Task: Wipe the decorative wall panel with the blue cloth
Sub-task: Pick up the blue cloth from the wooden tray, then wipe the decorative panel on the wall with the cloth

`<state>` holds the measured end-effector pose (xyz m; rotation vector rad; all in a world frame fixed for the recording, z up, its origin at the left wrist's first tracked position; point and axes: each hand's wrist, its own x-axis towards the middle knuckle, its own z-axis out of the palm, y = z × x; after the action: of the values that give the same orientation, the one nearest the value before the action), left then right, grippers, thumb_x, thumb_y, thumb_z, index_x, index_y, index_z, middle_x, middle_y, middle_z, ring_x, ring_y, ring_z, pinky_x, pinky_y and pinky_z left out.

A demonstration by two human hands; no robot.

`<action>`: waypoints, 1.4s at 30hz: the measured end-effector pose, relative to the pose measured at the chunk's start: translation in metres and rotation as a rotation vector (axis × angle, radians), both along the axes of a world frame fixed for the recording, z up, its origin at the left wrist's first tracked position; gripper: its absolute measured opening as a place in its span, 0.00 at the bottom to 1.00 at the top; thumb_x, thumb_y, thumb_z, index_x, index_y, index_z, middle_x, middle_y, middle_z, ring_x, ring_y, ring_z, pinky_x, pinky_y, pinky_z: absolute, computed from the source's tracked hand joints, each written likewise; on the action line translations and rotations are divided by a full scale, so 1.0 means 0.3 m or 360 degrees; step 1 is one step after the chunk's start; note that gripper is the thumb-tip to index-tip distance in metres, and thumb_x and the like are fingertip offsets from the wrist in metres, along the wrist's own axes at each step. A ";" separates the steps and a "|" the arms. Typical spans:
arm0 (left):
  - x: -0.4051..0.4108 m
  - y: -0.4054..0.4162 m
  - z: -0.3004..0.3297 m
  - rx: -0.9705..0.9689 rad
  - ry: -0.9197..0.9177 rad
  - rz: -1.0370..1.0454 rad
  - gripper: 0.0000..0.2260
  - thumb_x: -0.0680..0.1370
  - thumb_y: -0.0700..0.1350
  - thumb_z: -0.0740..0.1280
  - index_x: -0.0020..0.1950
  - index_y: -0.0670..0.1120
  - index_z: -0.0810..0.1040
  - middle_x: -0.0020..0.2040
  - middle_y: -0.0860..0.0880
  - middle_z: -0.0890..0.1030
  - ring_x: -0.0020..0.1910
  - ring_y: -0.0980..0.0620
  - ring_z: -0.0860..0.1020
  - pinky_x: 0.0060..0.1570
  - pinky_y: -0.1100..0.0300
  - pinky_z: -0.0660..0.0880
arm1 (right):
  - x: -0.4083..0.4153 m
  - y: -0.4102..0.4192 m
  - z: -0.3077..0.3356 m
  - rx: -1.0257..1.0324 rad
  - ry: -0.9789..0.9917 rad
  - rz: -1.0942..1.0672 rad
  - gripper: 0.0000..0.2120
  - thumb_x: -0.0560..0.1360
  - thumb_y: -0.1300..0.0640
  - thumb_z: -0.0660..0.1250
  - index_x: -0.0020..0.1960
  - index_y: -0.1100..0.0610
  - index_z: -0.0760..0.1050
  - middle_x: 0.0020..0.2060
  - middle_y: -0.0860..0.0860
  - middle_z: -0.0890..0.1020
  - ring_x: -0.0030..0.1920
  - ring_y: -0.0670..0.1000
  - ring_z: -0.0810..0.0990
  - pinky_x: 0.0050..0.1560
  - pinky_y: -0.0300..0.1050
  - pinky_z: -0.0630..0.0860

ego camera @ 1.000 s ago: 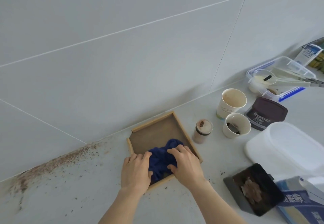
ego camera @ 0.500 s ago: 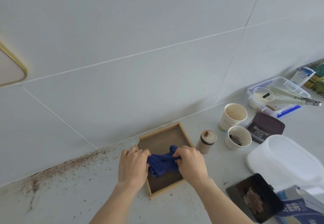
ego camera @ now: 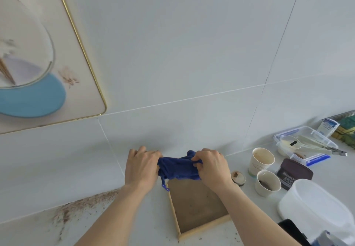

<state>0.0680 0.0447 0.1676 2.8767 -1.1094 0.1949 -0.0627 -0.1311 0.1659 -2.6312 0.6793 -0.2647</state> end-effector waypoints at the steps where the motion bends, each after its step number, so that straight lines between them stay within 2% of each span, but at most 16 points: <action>1: 0.012 0.019 0.027 -0.0034 -0.0041 0.0005 0.08 0.77 0.44 0.66 0.52 0.54 0.81 0.43 0.54 0.84 0.51 0.48 0.75 0.51 0.55 0.66 | 0.013 0.014 0.030 -0.0022 -0.0029 0.0006 0.12 0.74 0.62 0.66 0.52 0.52 0.84 0.48 0.51 0.84 0.45 0.56 0.79 0.41 0.47 0.71; 5: 0.048 0.104 0.151 -0.0128 -0.0139 0.0035 0.07 0.78 0.45 0.66 0.52 0.55 0.82 0.43 0.54 0.84 0.52 0.48 0.75 0.50 0.55 0.64 | 0.063 0.082 0.154 -0.0113 -0.0126 0.0051 0.14 0.74 0.62 0.65 0.53 0.51 0.85 0.48 0.51 0.85 0.46 0.56 0.80 0.43 0.48 0.73; 10: 0.083 0.235 0.283 -0.0244 -0.0255 0.0060 0.07 0.78 0.45 0.67 0.52 0.55 0.82 0.43 0.54 0.84 0.51 0.48 0.75 0.47 0.55 0.61 | 0.111 0.197 0.295 -0.0172 -0.0241 0.0068 0.14 0.75 0.63 0.65 0.53 0.50 0.85 0.50 0.50 0.85 0.48 0.56 0.81 0.43 0.45 0.69; 12: 0.095 0.296 0.328 -0.0260 -0.0271 0.0069 0.06 0.79 0.46 0.67 0.53 0.55 0.81 0.45 0.55 0.85 0.52 0.48 0.75 0.48 0.55 0.63 | 0.125 0.253 0.338 -0.0172 -0.0293 0.0046 0.14 0.76 0.62 0.65 0.53 0.49 0.85 0.49 0.49 0.85 0.48 0.56 0.80 0.43 0.45 0.68; 16: 0.121 0.420 0.415 -0.0296 -0.0299 0.0104 0.07 0.79 0.46 0.66 0.55 0.55 0.81 0.48 0.55 0.85 0.55 0.49 0.75 0.50 0.56 0.63 | 0.162 0.368 0.422 -0.0185 -0.0342 0.0052 0.13 0.77 0.60 0.66 0.54 0.47 0.85 0.50 0.48 0.85 0.49 0.55 0.80 0.44 0.46 0.73; 19: 0.146 0.518 0.475 -0.0376 -0.0343 0.0134 0.08 0.80 0.45 0.66 0.55 0.55 0.81 0.48 0.54 0.85 0.54 0.49 0.75 0.49 0.56 0.63 | 0.195 0.462 0.492 -0.0230 -0.0377 0.0074 0.12 0.77 0.59 0.66 0.54 0.46 0.84 0.51 0.47 0.84 0.52 0.55 0.80 0.45 0.45 0.71; 24: 0.179 0.657 0.540 -0.0446 -0.0415 0.0190 0.08 0.81 0.46 0.64 0.56 0.55 0.80 0.50 0.54 0.85 0.54 0.48 0.75 0.52 0.55 0.67 | 0.238 0.596 0.570 -0.0161 -0.0457 0.0103 0.12 0.77 0.58 0.66 0.52 0.44 0.83 0.49 0.47 0.84 0.51 0.55 0.80 0.49 0.49 0.78; 26: 0.191 0.702 0.558 -0.0516 -0.0409 0.0216 0.07 0.81 0.46 0.63 0.56 0.55 0.80 0.50 0.55 0.84 0.53 0.48 0.75 0.50 0.55 0.64 | 0.260 0.631 0.581 0.0019 -0.0617 0.0100 0.11 0.77 0.61 0.67 0.51 0.46 0.83 0.48 0.47 0.85 0.50 0.53 0.82 0.49 0.50 0.80; 30: 0.211 0.758 0.600 -0.0764 -0.0392 0.0188 0.05 0.81 0.48 0.66 0.56 0.56 0.79 0.51 0.55 0.84 0.53 0.48 0.77 0.48 0.55 0.61 | 0.293 0.703 0.612 0.0787 -0.1032 -0.0080 0.06 0.79 0.60 0.70 0.53 0.50 0.78 0.46 0.50 0.85 0.47 0.53 0.84 0.43 0.46 0.79; 33: 0.214 0.759 0.626 -0.0983 -0.0317 0.0119 0.05 0.81 0.48 0.68 0.56 0.55 0.79 0.48 0.55 0.84 0.51 0.47 0.78 0.49 0.54 0.67 | 0.329 0.753 0.632 0.1334 -0.1224 -0.0274 0.04 0.79 0.56 0.72 0.51 0.53 0.77 0.48 0.54 0.85 0.43 0.54 0.83 0.40 0.47 0.77; 35: 0.207 0.744 0.632 -0.1122 -0.0251 0.0046 0.04 0.80 0.49 0.69 0.55 0.54 0.80 0.44 0.56 0.81 0.49 0.47 0.78 0.50 0.52 0.71 | 0.357 0.782 0.647 0.1636 -0.1267 -0.0385 0.07 0.79 0.53 0.71 0.49 0.56 0.77 0.46 0.56 0.85 0.42 0.56 0.81 0.43 0.50 0.79; 38: 0.200 0.717 0.621 -0.1280 -0.0169 -0.0011 0.04 0.80 0.50 0.71 0.54 0.54 0.80 0.42 0.58 0.78 0.45 0.49 0.77 0.49 0.52 0.75 | 0.388 0.828 0.655 0.1895 -0.1220 -0.0366 0.15 0.81 0.46 0.67 0.51 0.58 0.80 0.48 0.59 0.86 0.48 0.61 0.84 0.55 0.58 0.82; 40: 0.199 0.698 0.611 -0.1353 -0.0139 -0.0030 0.04 0.79 0.50 0.71 0.52 0.53 0.81 0.41 0.57 0.80 0.44 0.50 0.78 0.48 0.51 0.76 | 0.396 0.855 0.660 0.1949 -0.1160 -0.0145 0.23 0.81 0.40 0.64 0.54 0.60 0.82 0.46 0.63 0.87 0.44 0.63 0.84 0.49 0.58 0.80; 42: 0.199 0.677 0.602 -0.1400 -0.0111 -0.0103 0.02 0.78 0.49 0.71 0.50 0.53 0.81 0.40 0.57 0.81 0.44 0.51 0.78 0.47 0.51 0.76 | 0.398 0.869 0.660 0.1889 -0.1135 0.0083 0.20 0.80 0.44 0.67 0.54 0.62 0.81 0.40 0.65 0.85 0.37 0.60 0.79 0.41 0.55 0.73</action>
<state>0.1278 0.2478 0.3482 2.0570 -0.8248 0.6052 0.0566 0.1294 0.3640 -1.2843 0.3261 -0.5342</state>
